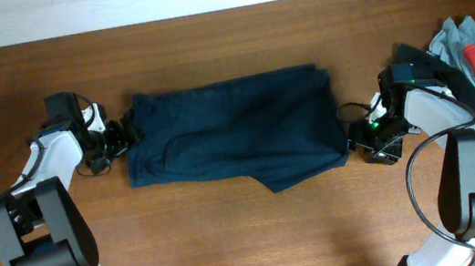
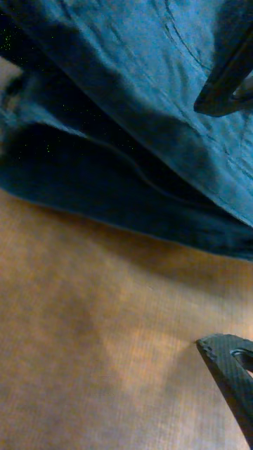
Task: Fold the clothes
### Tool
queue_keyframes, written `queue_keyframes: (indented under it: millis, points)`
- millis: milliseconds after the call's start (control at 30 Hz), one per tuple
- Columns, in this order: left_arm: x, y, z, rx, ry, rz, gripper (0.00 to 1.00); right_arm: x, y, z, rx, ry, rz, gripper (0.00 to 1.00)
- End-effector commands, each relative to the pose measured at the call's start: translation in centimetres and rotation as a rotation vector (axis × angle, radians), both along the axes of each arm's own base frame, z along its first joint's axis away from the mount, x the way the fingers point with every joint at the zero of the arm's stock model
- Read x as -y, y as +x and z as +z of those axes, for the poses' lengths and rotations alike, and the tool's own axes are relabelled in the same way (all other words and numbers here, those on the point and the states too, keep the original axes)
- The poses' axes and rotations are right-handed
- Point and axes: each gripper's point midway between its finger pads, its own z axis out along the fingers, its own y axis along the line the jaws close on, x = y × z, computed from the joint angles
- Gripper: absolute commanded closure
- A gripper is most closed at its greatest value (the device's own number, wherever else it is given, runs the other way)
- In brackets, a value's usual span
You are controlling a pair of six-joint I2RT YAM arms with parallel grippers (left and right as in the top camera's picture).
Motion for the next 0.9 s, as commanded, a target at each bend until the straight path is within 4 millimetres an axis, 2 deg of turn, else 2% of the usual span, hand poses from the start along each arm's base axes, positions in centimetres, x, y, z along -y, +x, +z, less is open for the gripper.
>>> queue_keyframes:
  millis: [0,100,167,233,300,333,367,500,533,600,700,767,800,867]
  points:
    - [2.1,-0.8,-3.4,-0.037,-0.123,-0.083,0.06,0.7,0.5,0.7,0.03,-0.03,0.004,0.35]
    - [5.2,-0.9,-4.7,-0.028,-0.271,-0.167,0.11,0.7,0.5,0.7,0.031,-0.03,0.004,0.35]
    - [6.6,-1.8,-6.2,-0.073,-0.307,-0.192,0.23,0.7,0.5,0.7,0.031,-0.03,0.004,0.35]
    - [7.2,-2.2,-6.8,-0.084,-0.305,-0.225,0.32,0.7,0.5,0.7,0.03,-0.03,0.004,0.35]
    - [7.4,-2.4,-6.9,-0.078,-0.295,-0.259,0.48,0.7,0.5,0.7,0.031,-0.03,0.004,0.35]
    - [7.4,-2.4,-6.9,-0.079,-0.29,-0.259,0.57,0.7,0.5,0.7,0.03,-0.03,0.004,0.35]
    - [7.4,-2.4,-6.9,-0.08,-0.292,-0.258,0.73,0.7,0.5,0.7,0.03,-0.03,0.004,0.35]
    - [7.0,-2.5,-6.6,-0.086,-0.294,-0.248,0.99,0.7,0.5,0.7,0.03,-0.03,0.004,0.35]
    - [6.7,-2.4,-6.2,-0.088,-0.296,-0.24,1.0,0.7,0.5,0.7,0.028,-0.03,0.004,0.35]
    - [5.8,-2.2,-4.9,-0.093,-0.298,-0.217,0.99,0.7,0.4,0.7,0.023,-0.029,0.004,0.36]
    - [3.6,-1.4,-1.1,-0.064,-0.276,-0.174,1.0,0.7,0.3,0.7,0.019,-0.028,0.004,0.35]
    - [1.3,-0.8,1.7,-0.045,-0.203,-0.139,0.99,0.7,0.1,0.7,0.014,-0.028,0.004,0.35]
    - [-0.9,-0.4,4.8,-0.016,-0.108,-0.113,0.99,0.7,0.0,0.7,0.009,-0.027,0.004,0.36]
    - [-2.3,0.3,9.0,0.051,-0.024,-0.112,0.99,0.6,0.0,0.7,0.008,-0.027,0.004,0.36]
